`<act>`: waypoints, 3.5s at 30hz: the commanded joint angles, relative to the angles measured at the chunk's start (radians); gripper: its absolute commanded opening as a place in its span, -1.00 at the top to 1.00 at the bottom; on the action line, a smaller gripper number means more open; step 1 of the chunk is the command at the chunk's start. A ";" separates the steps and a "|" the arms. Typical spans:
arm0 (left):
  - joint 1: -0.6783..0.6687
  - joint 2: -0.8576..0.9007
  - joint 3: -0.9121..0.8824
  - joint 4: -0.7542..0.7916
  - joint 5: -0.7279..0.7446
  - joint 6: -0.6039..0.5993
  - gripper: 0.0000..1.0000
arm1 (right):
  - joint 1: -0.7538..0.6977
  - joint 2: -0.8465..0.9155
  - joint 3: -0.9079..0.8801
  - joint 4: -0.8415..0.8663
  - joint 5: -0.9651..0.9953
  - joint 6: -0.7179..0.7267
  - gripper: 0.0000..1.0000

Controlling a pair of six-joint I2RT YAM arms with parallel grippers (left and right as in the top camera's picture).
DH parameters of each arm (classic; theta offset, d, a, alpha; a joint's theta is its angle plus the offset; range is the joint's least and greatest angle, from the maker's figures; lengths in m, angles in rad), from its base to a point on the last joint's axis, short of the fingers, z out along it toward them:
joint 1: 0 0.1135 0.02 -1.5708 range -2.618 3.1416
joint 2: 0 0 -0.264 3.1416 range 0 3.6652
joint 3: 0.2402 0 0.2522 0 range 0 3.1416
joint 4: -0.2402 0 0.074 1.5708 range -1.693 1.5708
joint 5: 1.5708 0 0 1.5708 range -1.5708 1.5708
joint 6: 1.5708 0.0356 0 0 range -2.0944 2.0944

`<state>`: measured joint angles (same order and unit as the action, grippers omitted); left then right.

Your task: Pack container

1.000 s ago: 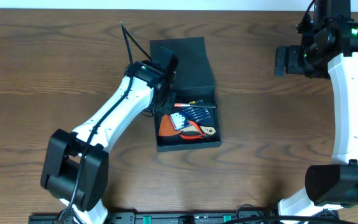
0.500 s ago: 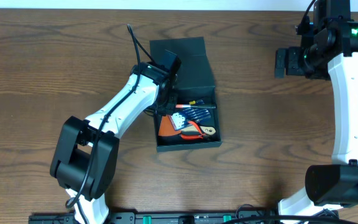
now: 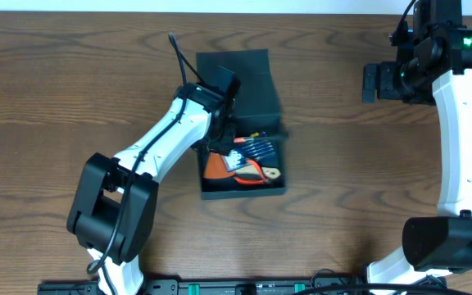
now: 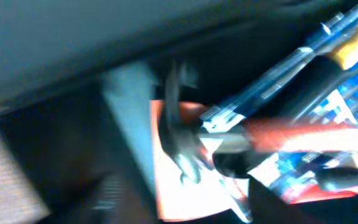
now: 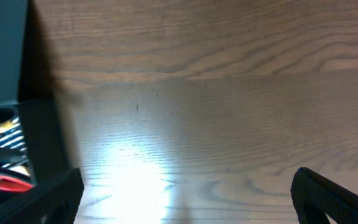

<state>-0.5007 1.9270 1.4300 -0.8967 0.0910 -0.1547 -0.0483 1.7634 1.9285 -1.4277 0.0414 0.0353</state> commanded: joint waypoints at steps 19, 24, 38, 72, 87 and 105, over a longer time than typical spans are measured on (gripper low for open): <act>0.011 -0.106 -0.006 -0.029 -0.113 -0.004 -0.97 | -0.003 -0.003 -0.007 -0.005 0.000 -0.026 -0.98; 0.011 -0.208 0.008 -0.029 -0.111 0.000 -0.97 | -0.003 -0.003 -0.007 0.001 -0.007 -0.026 -0.98; 0.117 -0.383 0.014 -0.053 -0.090 0.037 -0.97 | 0.105 -0.002 -0.028 -0.004 -0.299 -0.148 0.97; 0.372 -0.106 -0.026 -0.059 -0.023 0.072 -0.98 | 0.316 0.006 -0.396 0.203 -0.232 -0.092 0.97; 0.376 -0.085 -0.103 0.013 0.024 0.071 -0.93 | 0.344 0.006 -0.396 0.217 -0.232 -0.073 0.97; 0.342 -0.084 -0.105 0.021 0.037 0.071 -0.91 | 0.410 0.006 -0.501 0.347 -0.233 -0.073 0.97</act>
<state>-0.1577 1.8351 1.3296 -0.8749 0.1253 -0.0967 0.3393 1.7672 1.4586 -1.1023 -0.1894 -0.0540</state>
